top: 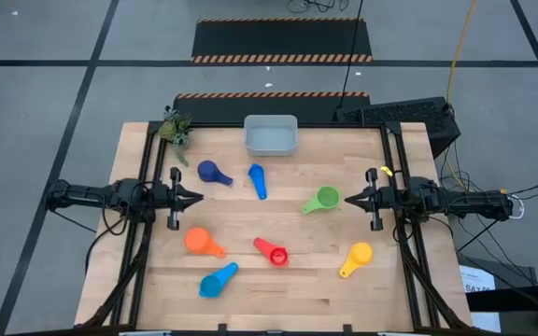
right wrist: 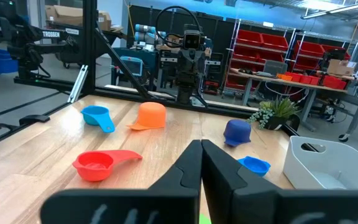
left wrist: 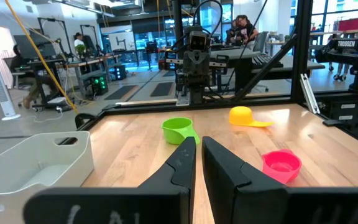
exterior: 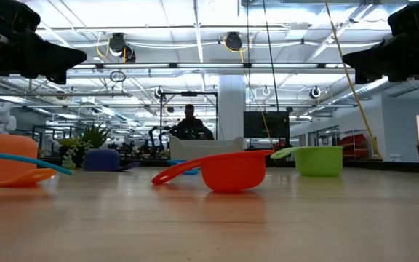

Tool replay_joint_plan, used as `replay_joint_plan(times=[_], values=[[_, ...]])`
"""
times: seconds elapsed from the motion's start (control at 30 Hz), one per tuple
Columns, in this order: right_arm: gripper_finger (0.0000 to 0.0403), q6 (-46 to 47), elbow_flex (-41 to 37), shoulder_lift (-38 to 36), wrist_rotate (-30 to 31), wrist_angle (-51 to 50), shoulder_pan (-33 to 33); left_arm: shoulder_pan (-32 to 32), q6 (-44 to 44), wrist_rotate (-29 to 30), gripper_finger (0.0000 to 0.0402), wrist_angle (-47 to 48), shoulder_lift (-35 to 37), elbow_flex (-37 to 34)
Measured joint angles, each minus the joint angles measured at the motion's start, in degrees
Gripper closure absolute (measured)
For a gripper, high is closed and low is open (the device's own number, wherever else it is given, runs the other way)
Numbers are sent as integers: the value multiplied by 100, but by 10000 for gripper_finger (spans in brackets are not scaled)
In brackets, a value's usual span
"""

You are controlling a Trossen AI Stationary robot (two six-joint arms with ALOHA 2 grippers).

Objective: Nest measuring cups in basket

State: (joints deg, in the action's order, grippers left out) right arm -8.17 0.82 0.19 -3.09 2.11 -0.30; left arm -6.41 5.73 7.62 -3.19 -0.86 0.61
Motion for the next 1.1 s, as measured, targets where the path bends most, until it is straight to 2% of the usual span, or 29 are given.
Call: replay_joint_plan(times=[0.87,0.93,1.03,1.1], values=[[403,152,0,-2,-5,104,0,0,1,1,369,1,1,1],[403,239,0,5,268,108,0,-1,1,0,369,0,1,1],[403,332,2,52,1127,112,-2,1,1,0,369,1,0,1],[403,495,2,44,1345,149,-2,0,1,0,369,-1,2,1]])
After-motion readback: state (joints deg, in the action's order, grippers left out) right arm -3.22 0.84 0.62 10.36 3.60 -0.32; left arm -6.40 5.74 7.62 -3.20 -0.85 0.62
